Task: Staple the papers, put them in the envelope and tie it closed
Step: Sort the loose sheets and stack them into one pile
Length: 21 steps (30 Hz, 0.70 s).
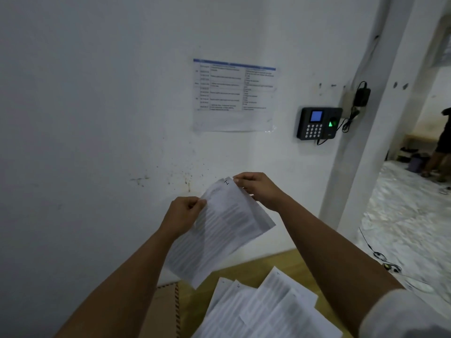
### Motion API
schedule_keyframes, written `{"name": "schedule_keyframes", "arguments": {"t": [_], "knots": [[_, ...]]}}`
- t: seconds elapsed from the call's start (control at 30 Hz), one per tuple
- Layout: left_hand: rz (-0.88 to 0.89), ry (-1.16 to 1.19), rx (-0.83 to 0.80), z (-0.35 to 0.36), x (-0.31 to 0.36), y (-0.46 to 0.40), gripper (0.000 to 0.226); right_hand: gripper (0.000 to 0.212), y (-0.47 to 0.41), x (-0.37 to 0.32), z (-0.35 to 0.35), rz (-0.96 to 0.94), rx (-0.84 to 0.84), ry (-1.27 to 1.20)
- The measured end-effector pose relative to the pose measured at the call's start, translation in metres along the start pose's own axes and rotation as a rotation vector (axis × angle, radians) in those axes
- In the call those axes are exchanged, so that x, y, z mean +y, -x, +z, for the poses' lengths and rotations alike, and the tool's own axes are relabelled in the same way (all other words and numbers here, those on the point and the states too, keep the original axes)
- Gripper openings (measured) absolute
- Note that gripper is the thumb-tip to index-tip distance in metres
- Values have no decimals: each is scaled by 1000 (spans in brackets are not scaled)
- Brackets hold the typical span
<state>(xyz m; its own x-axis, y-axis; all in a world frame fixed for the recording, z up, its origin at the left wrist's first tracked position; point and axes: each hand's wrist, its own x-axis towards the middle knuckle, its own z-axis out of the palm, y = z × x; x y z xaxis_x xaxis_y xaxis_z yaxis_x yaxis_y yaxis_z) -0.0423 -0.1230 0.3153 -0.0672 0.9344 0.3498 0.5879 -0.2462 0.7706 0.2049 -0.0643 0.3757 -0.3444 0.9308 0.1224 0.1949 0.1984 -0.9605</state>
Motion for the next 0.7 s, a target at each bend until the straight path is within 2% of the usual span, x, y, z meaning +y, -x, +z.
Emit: {"name": "schedule_keyframes", "arguments": {"t": [0.13,0.27,0.43,0.6,0.7], "knots": [[-29,-17,47,-5,2,0,37,34,4,-9,13,-57,39,4],[-50,18,67,-12,7,2,25,20,1,-3,21,-155,132,116],[-31,68,78,-19,10,8,10,15,4,-8,30,-177,160,55],[-54,181,68,-27,9,14,29,18,5,-12,33,-160,125,24],[-29,138,46,-29,5,17,13,20,7,-11,33,-142,99,26]]}}
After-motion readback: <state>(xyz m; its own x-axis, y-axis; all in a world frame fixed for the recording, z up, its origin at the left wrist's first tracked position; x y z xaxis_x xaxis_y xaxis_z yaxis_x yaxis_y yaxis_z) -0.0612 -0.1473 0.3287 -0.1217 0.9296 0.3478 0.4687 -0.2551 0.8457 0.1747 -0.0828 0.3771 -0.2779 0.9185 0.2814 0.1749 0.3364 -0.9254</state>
